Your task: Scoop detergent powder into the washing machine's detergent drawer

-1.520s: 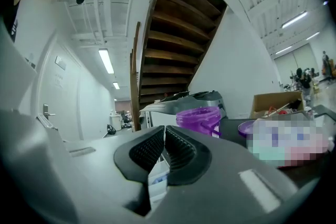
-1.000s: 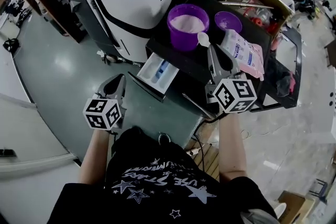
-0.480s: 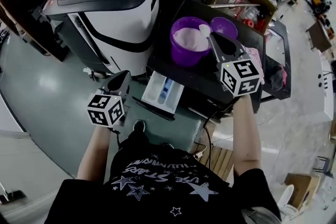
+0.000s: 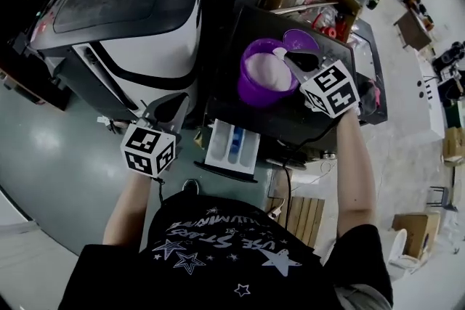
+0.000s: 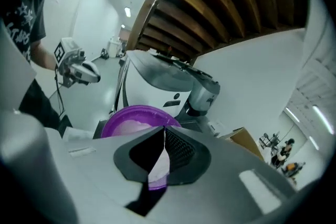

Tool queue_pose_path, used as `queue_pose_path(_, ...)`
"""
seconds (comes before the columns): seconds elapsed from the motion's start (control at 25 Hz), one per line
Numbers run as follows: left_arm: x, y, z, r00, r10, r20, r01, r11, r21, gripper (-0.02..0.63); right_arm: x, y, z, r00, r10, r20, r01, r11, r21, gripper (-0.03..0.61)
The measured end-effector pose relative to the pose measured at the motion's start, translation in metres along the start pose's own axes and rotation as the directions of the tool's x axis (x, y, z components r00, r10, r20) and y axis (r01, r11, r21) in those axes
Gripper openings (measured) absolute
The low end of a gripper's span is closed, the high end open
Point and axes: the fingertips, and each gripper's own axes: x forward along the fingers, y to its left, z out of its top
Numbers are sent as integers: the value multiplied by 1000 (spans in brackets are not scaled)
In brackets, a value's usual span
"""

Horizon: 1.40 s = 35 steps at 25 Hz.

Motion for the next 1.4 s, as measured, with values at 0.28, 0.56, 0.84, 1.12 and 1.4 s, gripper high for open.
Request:
queue_pose_path(0.28,24,25,-4,997,-80,-14,80,997,-8,0,33,8,-3,967,63,-247,-117,970,-211,35)
queue_pose_path(0.56,37,47,-16,991,-124,-57,123,992,-10,0,57,18,-18,898,53,-436,-211,923,-323,35)
queue_pose_path(0.84,39,52,-25,983,-169,-72,169,986,-6,0,51,22,-32,828,40,-559,-224,938,-264,35)
queue_pose_path(1.12,37,54,-25,979,-193,-70,193,981,1,0,42,24,-43,781,86,-618,-185,978,-98,35)
queue_pose_path(1.4,32,54,-27,978,-200,-66,200,980,1,0,38,27,-45,762,138,-632,-151,988,34,35)
